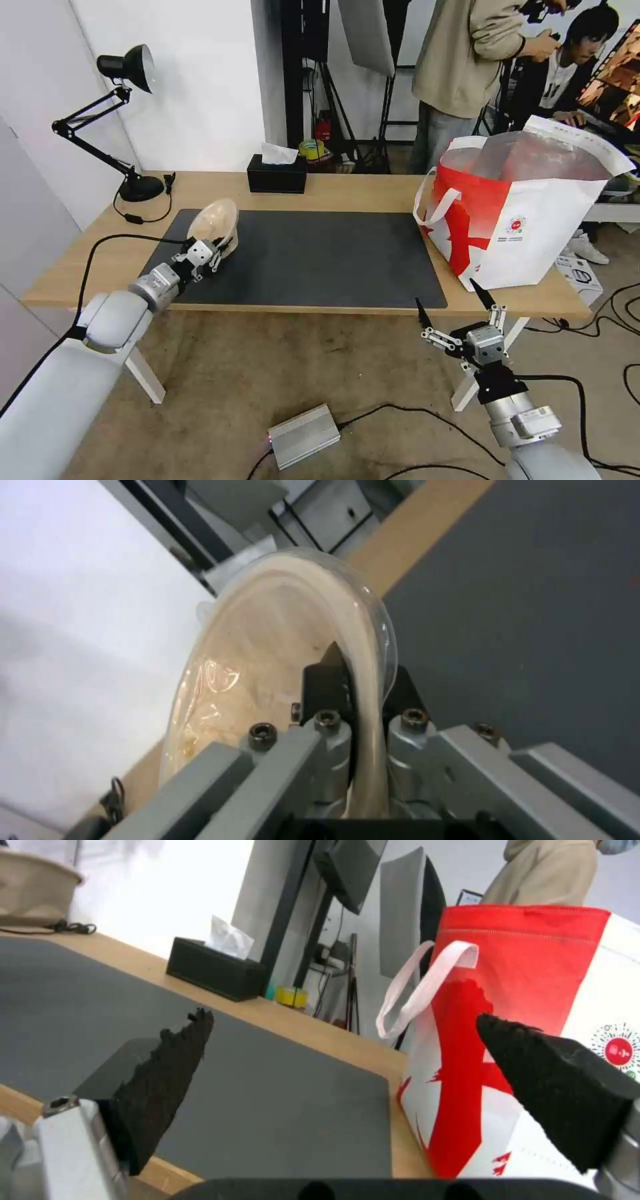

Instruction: Pick up the trash from the table and place it into the takeout bag.

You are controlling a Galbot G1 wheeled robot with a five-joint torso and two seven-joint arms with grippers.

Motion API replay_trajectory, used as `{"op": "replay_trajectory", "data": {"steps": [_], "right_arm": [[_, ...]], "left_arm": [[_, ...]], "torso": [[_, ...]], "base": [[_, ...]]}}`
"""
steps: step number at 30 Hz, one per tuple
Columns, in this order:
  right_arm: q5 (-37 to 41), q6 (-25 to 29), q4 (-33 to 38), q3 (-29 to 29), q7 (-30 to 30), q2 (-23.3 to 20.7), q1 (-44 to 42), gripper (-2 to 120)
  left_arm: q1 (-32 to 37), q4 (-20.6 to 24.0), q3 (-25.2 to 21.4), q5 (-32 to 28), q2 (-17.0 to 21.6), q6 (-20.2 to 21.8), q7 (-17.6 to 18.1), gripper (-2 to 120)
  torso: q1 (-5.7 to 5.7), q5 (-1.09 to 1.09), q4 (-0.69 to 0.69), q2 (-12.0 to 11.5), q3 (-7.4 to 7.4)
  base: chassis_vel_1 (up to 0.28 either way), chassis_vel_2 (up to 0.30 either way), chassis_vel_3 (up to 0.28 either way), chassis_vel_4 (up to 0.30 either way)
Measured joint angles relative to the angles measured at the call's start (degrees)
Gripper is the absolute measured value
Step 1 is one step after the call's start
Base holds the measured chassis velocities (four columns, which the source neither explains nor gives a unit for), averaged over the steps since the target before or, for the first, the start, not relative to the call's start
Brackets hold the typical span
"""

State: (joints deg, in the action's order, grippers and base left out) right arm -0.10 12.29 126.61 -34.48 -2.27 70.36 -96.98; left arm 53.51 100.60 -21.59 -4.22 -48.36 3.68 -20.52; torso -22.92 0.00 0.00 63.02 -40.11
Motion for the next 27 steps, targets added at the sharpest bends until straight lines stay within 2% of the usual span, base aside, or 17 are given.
{"op": "replay_trajectory", "data": {"steps": [13, 19, 27], "right_arm": [[0.0, 0.0, 0.0, 0.0, 0.0, 0.0, 0.0, 100], [0.0, 0.0, 0.0, 0.0, 0.0, 0.0, 0.0, 100], [0.0, 0.0, 0.0, 0.0, 0.0, 0.0, 0.0, 100]], "left_arm": [[-2.31, 6.43, 1.3, -5.63, 4.33, -0.46, 2.24, 1], [-7.65, 8.77, 6.15, -8.01, 5.36, -0.33, 4.21, 1], [-13.91, 8.37, 12.84, -9.32, 5.26, -0.12, 6.83, 1]], "torso": [[0.0, 0.0, 0.0, 0.0, 0.0], [0.0, -0.01, 0.01, 0.0, 0.0], [0.01, -0.01, 0.0, 0.0, 0.0]], "base": [[0.0, 0.0, 0.0, 0.0], [0.0, 0.0, 0.0, 0.0], [0.0, 0.0, 0.0, 0.0]]}}
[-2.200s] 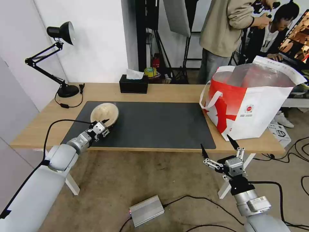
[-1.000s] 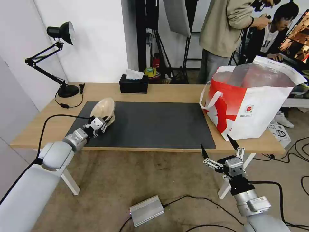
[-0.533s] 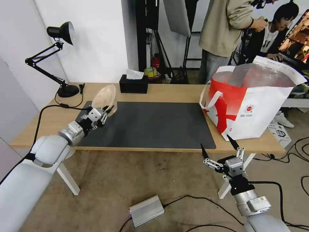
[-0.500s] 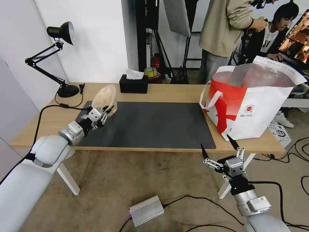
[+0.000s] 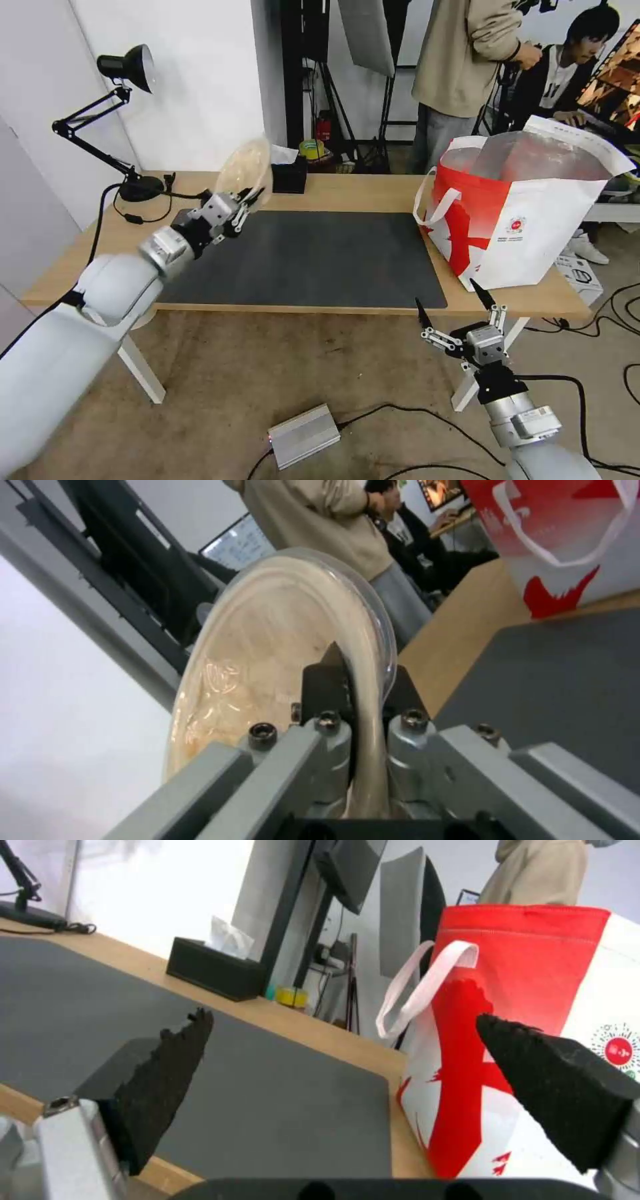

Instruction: Pick up the trash from the table and place it into the takeout bag.

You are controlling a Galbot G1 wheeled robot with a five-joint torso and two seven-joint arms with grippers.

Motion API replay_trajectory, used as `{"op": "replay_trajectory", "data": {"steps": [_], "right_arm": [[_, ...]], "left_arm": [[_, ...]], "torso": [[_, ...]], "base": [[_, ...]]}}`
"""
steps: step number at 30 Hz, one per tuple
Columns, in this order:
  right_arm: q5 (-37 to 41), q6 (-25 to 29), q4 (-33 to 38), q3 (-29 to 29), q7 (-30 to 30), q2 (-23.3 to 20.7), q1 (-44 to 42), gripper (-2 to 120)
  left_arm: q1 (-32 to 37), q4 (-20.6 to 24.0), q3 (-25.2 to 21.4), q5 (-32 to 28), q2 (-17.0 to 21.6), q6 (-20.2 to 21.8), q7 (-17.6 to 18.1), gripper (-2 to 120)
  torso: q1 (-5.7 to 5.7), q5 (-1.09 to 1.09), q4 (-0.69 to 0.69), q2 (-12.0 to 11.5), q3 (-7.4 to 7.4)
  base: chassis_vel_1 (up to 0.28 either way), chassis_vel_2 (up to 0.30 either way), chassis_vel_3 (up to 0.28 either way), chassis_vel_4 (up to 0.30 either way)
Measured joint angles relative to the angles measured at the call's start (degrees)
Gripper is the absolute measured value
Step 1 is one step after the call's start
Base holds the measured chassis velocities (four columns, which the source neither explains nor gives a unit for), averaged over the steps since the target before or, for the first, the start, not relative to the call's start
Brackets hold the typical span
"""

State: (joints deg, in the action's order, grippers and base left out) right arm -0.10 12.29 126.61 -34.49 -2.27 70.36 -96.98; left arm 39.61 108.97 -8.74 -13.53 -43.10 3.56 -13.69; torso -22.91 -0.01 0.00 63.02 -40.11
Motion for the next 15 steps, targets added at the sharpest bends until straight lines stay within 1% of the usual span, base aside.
{"op": "replay_trajectory", "data": {"steps": [2, 3, 5, 6, 7, 11, 12, 15], "right_arm": [[0.0, 0.0, 0.0, 0.0, 0.0, 0.0, 0.0, 100], [0.0, 0.0, 0.0, 0.0, 0.0, 0.0, 0.0, 100], [0.0, 0.0, 0.0, 0.0, 0.0, 0.0, 0.0, 100], [0.0, 0.0, 0.0, 0.0, 0.0, 0.0, 0.0, 100], [0.0, 0.0, 0.0, 0.0, 0.0, 0.0, 0.0, 100], [0.0, 0.0, 0.0, 0.0, 0.0, 0.0, 0.0, 100], [0.0, 0.0, 0.0, 0.0, 0.0, 0.0, 0.0, 100], [0.0, 0.0, 0.0, 0.0, 0.0, 0.0, 0.0, 100]], "left_arm": [[-2.51, -0.94, 2.56, -0.33, -0.25, -0.06, 0.68, 1], [-2.51, -0.94, 2.56, -0.33, -0.25, -0.06, 0.68, 1], [-5.34, -2.01, 5.18, -0.77, -0.51, -0.09, 1.32, 1], [-7.84, -2.95, 7.36, -1.03, -0.9, -0.1, 1.57, 1], [-7.84, -2.95, 7.36, -1.03, -0.9, -0.1, 1.57, 1], [-17.13, -6.93, 15.29, -1.25, -3.09, -0.04, 2.03, 1], [-17.13, -6.93, 15.29, -1.25, -3.09, -0.04, 2.03, 1], [-23.26, -10.48, 20.72, -1.35, -5.81, 0.32, 2.54, 1]], "torso": [[0.0, 0.01, 0.0, 0.0, 0.0], [0.0, 0.01, 0.0, 0.0, 0.0], [0.0, 0.01, -0.01, 0.0, 0.0], [0.0, 0.0, 0.0, 0.0, 0.0], [0.0, 0.0, 0.0, 0.0, 0.0], [0.0, 0.0, 0.0, 0.0, -0.01], [0.0, 0.0, 0.0, 0.0, -0.01], [0.0, -0.01, 0.01, 0.0, -0.01]], "base": [[0.0, 0.0, 0.0, 0.0], [0.0, 0.0, 0.0, 0.0], [0.0, 0.0, 0.0, 0.0], [0.0, 0.0, 0.0, 0.0], [0.0, 0.0, 0.0, 0.0], [0.0, 0.0, 0.0, 0.0], [0.0, 0.0, 0.0, 0.0], [0.0, 0.0, 0.0, 0.0]]}}
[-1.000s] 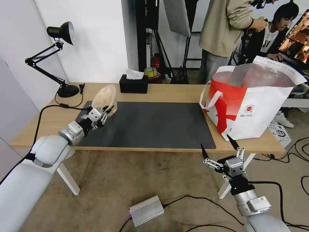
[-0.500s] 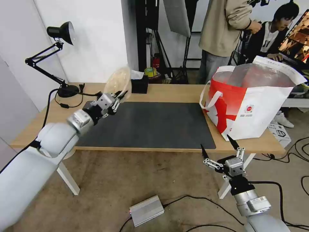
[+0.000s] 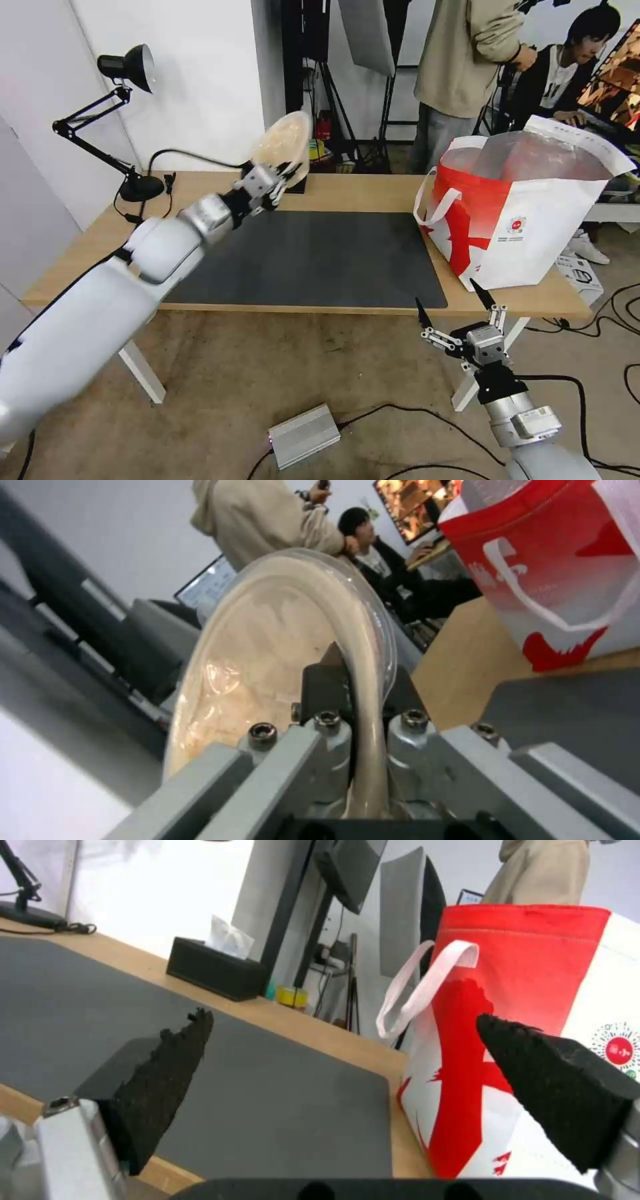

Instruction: Pick up the trash from the table and place it into the takeout bag.

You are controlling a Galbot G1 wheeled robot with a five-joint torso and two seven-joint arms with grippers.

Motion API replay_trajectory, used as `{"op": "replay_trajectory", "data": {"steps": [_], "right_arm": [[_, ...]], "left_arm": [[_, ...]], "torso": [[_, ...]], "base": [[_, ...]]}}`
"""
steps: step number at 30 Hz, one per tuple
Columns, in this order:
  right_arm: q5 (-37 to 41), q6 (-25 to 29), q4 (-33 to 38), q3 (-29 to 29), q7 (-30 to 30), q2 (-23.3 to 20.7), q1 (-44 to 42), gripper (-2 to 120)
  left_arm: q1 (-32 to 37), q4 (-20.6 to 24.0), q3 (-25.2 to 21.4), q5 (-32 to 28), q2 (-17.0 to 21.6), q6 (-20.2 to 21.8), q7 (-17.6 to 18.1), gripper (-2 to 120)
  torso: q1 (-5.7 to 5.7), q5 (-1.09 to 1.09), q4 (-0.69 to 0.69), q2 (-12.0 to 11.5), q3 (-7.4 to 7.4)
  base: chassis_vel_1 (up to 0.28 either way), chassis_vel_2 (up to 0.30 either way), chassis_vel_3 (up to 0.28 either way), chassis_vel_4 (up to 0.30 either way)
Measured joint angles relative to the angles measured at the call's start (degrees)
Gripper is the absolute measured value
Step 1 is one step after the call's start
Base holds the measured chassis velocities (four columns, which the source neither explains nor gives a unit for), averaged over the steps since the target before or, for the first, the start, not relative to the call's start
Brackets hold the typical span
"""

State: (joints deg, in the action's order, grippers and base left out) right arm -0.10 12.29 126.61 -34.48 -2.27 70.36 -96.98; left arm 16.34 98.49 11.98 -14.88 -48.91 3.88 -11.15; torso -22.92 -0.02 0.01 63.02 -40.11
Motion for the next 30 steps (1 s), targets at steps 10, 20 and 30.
{"op": "replay_trajectory", "data": {"steps": [10, 20, 30], "right_arm": [[0.0, 0.0, 0.0, 0.0, 0.0, 0.0, 0.0, 100], [0.0, 0.0, 0.0, 0.0, 0.0, 0.0, 0.0, 100], [0.0, 0.0, 0.0, 0.0, 0.0, 0.0, 0.0, 100]], "left_arm": [[-10.78, -8.23, 9.22, 0.01, -7.53, 0.36, 0.29, 1], [-18.12, -15.88, 14.88, 0.75, -15.58, -0.4, 0.39, 1], [-22.05, -20.32, 17.99, 1.51, -19.72, -0.56, 0.28, 1]], "torso": [[0.0, 0.0, 0.0, 0.0, 0.0], [0.0, 0.01, 0.0, 0.0, 0.0], [0.0, 0.01, -0.01, 0.0, 0.01]], "base": [[0.0, 0.0, 0.0, 0.0], [0.0, 0.0, 0.0, 0.0], [0.0, 0.0, 0.0, 0.0]]}}
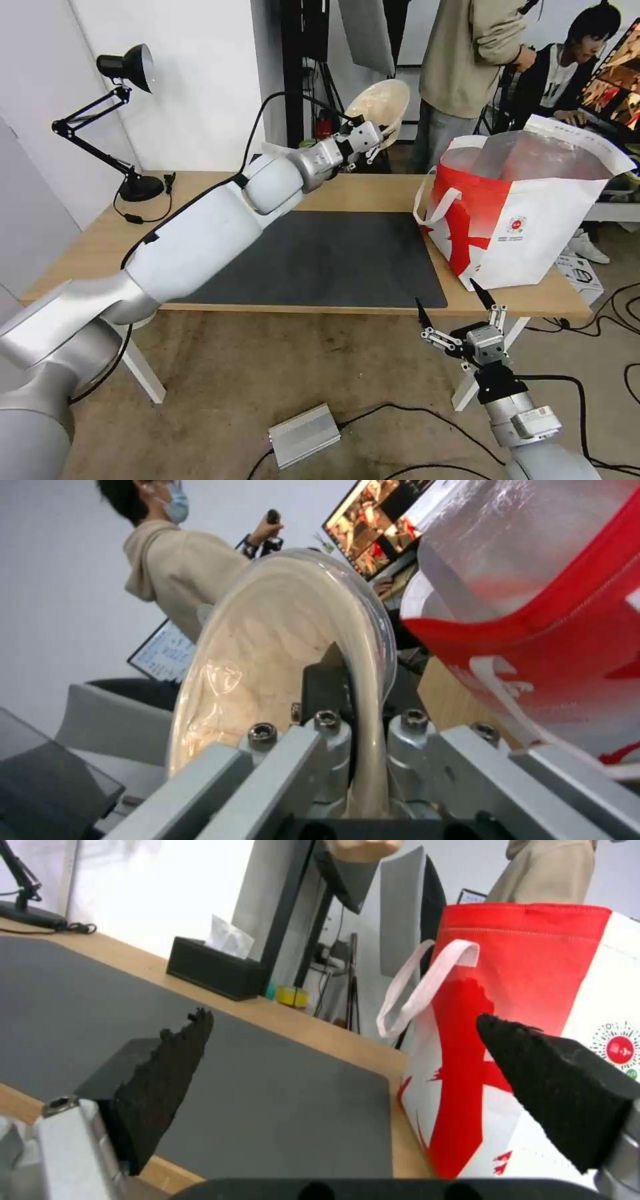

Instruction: Pick up the trash from the table and place it into the takeout bag.

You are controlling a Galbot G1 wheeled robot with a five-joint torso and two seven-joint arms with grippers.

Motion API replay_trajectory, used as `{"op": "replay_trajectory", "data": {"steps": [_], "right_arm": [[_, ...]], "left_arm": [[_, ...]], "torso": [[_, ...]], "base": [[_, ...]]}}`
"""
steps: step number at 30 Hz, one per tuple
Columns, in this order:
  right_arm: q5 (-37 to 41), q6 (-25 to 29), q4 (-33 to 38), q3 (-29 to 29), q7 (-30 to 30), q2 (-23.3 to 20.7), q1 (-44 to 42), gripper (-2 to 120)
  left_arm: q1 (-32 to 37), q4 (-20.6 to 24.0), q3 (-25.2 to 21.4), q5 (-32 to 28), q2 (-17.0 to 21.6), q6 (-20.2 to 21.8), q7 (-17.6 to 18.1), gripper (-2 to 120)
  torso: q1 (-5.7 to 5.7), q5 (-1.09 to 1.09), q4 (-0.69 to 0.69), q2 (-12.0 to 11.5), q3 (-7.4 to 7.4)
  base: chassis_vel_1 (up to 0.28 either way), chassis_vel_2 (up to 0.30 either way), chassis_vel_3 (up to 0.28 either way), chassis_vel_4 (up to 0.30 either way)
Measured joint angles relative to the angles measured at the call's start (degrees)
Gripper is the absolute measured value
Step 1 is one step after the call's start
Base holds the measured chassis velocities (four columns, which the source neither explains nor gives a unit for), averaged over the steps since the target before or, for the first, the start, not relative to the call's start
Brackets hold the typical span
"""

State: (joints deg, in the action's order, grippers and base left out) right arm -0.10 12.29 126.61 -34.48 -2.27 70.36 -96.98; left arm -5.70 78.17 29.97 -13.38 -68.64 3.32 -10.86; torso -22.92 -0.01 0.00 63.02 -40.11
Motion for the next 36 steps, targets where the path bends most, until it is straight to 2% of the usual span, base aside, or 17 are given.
{"op": "replay_trajectory", "data": {"steps": [19, 36], "right_arm": [[0.0, 0.0, 0.0, 0.0, 0.0, 0.0, 0.0, 100], [0.0, 0.0, 0.0, 0.0, 0.0, 0.0, 0.0, 100]], "left_arm": [[-5.82, -6.68, 4.98, 0.63, -6.87, -1.29, -0.46, 1], [-8.44, -14.33, 7.73, 7.1, -14.4, -5.19, -2.47, 1]], "torso": [[0.0, 0.0, 0.0, 0.01, 0.0], [0.01, 0.0, 0.0, 0.01, 0.0]], "base": [[0.0, 0.0, 0.0, 0.0], [0.0, 0.0, 0.0, 0.0]]}}
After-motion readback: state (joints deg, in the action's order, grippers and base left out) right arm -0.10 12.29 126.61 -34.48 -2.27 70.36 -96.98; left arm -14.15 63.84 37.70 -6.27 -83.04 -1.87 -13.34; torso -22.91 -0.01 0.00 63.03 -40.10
